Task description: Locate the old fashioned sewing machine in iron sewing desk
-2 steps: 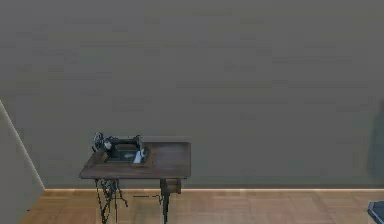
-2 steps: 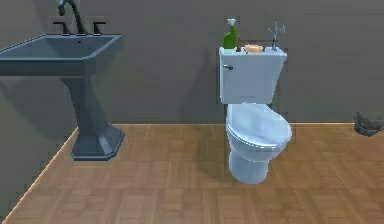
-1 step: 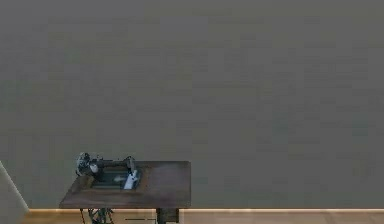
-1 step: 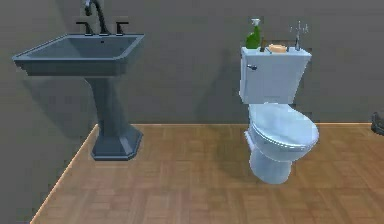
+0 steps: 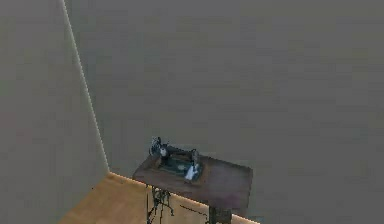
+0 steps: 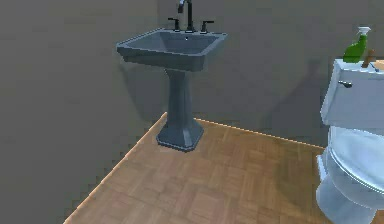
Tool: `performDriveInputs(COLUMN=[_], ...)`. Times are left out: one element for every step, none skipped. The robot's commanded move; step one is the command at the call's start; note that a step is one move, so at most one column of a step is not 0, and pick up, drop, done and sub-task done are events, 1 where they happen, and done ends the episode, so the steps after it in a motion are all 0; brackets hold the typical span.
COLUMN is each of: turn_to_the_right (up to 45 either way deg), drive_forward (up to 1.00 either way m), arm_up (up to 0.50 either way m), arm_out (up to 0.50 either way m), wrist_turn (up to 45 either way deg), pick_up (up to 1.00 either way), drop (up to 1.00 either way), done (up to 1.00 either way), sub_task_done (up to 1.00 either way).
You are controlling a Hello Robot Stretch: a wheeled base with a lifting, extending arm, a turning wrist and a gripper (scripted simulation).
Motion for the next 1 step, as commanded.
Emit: performDriveInputs(turn_to_the_right=[0.0], drive_forward=[0.00], arm_up=[0.00], arm_out=[0.00], wrist_turn=[0.0], pick_up=[0.00], drop=[0.00], done=[1.00], sub_task_done=[0.00])
